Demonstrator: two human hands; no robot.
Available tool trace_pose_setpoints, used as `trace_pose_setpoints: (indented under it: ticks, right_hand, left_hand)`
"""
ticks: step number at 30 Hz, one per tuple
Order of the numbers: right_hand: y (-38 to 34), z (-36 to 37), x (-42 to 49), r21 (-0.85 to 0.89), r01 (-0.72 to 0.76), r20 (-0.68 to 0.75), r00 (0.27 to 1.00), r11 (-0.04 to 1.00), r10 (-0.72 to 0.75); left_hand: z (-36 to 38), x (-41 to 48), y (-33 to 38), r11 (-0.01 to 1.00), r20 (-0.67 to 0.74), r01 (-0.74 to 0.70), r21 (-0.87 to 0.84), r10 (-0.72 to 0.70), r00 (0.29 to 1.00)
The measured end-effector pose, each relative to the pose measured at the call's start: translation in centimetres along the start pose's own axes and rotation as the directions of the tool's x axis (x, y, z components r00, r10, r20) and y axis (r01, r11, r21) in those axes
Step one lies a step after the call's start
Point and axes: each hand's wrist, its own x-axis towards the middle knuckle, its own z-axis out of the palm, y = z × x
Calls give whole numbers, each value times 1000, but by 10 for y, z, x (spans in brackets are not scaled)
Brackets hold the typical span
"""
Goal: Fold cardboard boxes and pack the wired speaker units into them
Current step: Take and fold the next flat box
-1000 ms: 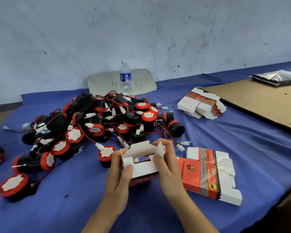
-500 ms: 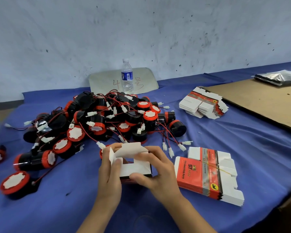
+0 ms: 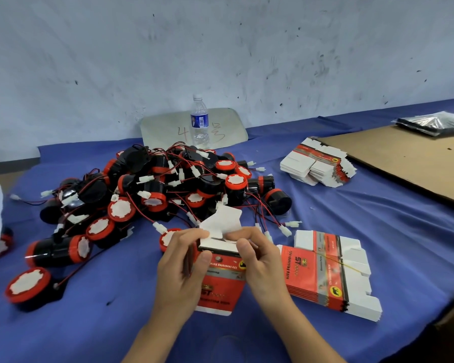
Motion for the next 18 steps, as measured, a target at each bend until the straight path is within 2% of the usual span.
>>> trace_pose_setpoints:
  ticks: [4,8,11,14,16,18]
  right_hand:
    - [-2,2,-1,-70,76,4,997,995,-76]
    - [-2,0,-4,-173,265,36,964,949,-263]
    - [-3,-1,-6,-139,253,58,967,957,-247]
    - [-3,0,-5,-202,288,72,958,936,-279]
    - [-3,0,-4,-182,254,75,967,950,-245]
    - [-8,-1,-1,-27,37,71,997,999,-35]
  left_hand:
    - [1,0,-1,999,-12,24,-21,-25,1000]
    - [0,-1,-1,994,-1,67,-89,-67,998]
    - [0,-3,-2,986,17,104,-127,-103,995]
    - [0,-3,0,985,5,92,-148,-92,996]
    - [0,-4,2,976,-11,109,-190,-113,994]
    - [1,-5,3,963,-13,149,-226,-156,988]
